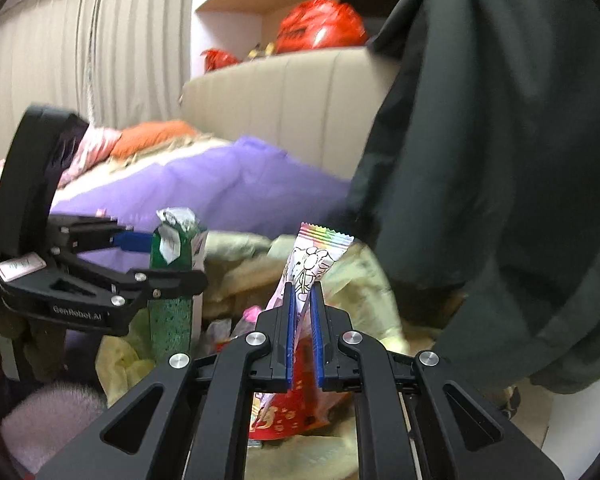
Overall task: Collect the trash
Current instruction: 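Carry carton and wrapper to the yellow trash bag and release both inside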
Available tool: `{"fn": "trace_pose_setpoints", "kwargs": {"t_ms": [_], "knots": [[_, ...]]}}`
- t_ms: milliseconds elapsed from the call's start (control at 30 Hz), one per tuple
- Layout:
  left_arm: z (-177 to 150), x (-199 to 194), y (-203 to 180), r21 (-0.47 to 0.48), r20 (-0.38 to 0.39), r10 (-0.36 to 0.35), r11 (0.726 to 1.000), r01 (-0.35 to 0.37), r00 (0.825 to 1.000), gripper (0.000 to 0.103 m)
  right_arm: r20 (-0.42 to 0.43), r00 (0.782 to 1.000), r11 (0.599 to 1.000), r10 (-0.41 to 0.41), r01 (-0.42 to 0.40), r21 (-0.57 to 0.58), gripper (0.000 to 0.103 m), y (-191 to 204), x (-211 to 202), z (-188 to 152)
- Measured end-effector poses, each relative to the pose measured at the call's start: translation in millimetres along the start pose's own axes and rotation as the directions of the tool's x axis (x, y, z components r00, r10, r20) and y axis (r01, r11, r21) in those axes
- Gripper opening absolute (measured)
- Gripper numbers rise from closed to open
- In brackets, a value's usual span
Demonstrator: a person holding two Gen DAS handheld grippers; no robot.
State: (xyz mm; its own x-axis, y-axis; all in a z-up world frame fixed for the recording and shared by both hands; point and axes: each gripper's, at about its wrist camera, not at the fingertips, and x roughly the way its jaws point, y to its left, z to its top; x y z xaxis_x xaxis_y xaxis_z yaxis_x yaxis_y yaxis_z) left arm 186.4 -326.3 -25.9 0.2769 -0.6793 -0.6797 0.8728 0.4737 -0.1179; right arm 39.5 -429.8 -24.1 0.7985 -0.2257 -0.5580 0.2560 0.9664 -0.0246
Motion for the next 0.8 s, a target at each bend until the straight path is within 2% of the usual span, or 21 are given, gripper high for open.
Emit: {"fn": "trace_pose_setpoints", "kwargs": {"t_ms": [300,800], "knots": [[-8,11,-1,0.015,-0.035,-0.020,1.000,0.020,0.999,0.061,-0.081,0.996,0.999,0.033,-0.033,0.004,0.009,1,23,-14],[-3,-7,-6,-0.014,-0.011,-0.055,0.998,0.055,0.998,0.062,-0.097,0.995,0.999,0.012,-0.009,0.033,0.010,-3,15,-24]]}}
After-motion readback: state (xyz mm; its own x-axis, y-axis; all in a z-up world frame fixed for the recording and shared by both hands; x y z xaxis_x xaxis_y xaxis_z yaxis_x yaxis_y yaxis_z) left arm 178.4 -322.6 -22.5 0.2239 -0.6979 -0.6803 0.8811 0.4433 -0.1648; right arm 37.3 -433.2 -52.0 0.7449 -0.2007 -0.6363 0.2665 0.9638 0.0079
